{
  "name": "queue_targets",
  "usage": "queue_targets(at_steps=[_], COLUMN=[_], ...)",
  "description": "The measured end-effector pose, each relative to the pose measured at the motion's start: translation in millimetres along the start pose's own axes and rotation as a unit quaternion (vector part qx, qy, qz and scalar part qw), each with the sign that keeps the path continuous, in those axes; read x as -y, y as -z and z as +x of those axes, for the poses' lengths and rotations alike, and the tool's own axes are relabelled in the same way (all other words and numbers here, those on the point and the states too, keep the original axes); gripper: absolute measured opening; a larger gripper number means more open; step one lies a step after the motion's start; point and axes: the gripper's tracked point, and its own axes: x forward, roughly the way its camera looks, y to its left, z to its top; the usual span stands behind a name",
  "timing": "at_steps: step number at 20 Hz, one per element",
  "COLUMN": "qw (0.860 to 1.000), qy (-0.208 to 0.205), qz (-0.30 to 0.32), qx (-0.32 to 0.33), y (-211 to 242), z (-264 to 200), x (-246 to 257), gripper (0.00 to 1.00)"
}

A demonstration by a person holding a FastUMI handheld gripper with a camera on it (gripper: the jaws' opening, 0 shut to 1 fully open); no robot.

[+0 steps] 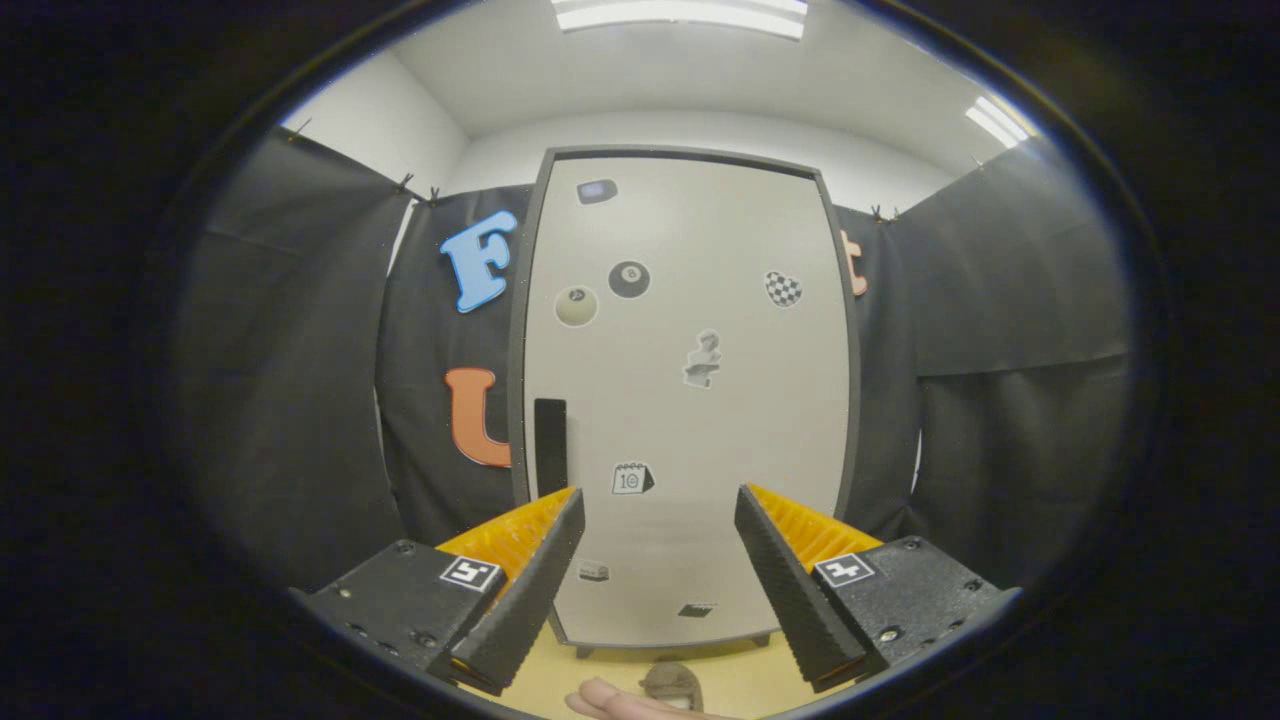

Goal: Open the shoe cabinet door, grab the shoes and put them into the shoe cabinet, then close the shoe cabinet door.

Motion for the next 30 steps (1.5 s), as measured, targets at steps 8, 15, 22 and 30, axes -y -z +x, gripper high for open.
queue_targets(at_steps=[8,15,22,30], qw=[0.999,0.994,0.994,0.994], qy=[-0.045,-0.072,-0.028,-0.044], qz=[0.012,0.037,0.081,0.054], qx=[-0.019,-0.077,-0.066,-0.081], y=[10,35,22,24], z=[63,130,150,145], x=[-51,-91,-81,-83], gripper=[0.99,0.99,0.66,0.29])
